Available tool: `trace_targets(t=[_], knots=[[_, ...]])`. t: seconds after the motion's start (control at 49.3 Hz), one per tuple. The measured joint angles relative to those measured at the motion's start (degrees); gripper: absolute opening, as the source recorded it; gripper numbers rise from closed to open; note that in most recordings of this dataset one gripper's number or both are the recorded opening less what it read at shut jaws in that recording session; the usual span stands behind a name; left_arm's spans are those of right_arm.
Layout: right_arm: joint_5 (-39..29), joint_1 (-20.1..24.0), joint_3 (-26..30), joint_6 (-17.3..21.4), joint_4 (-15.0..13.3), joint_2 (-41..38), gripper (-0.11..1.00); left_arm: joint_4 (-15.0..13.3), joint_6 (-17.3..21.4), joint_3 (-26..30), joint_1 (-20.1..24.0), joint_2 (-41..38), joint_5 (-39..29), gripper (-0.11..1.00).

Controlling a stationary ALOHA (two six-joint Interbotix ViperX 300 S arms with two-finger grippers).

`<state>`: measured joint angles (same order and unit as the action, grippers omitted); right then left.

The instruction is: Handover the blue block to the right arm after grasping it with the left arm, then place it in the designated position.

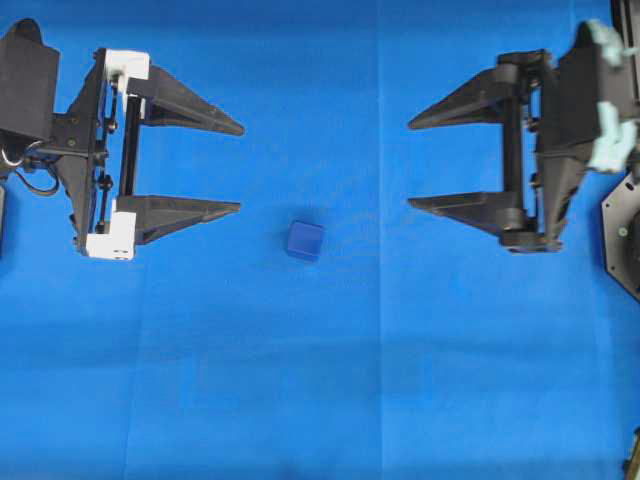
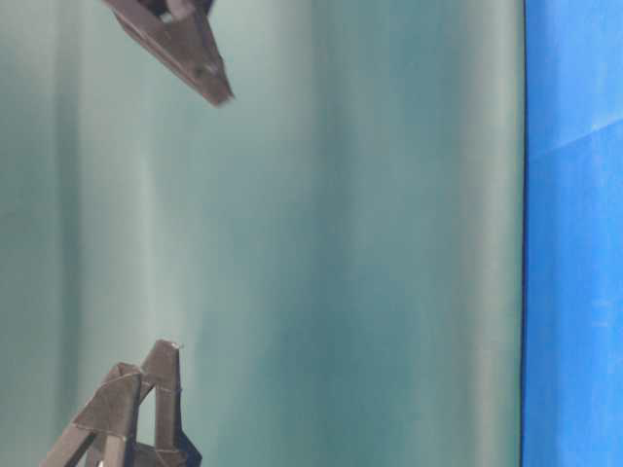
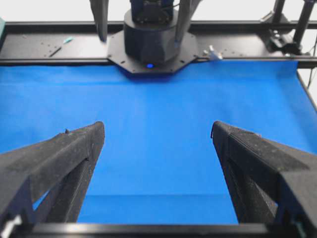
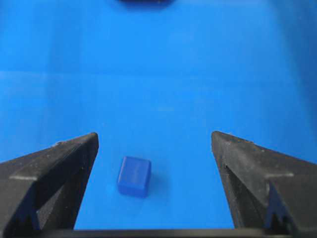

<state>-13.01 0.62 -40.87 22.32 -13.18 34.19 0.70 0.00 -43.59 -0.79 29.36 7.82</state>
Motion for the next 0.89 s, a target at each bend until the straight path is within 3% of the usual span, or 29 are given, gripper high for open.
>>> trace_targets(t=[0.466, 0.892], knots=[[0.9, 0.1, -0.3, 0.0, -1.1, 0.4, 0.86, 0.0, 0.0, 0.0, 0.0, 0.0, 0.0, 0.93], [12.4, 0.0, -3.3, 0.0, -1.5, 1.0, 0.86, -0.1, 0.0, 0.0, 0.0, 0.0, 0.0, 0.93]])
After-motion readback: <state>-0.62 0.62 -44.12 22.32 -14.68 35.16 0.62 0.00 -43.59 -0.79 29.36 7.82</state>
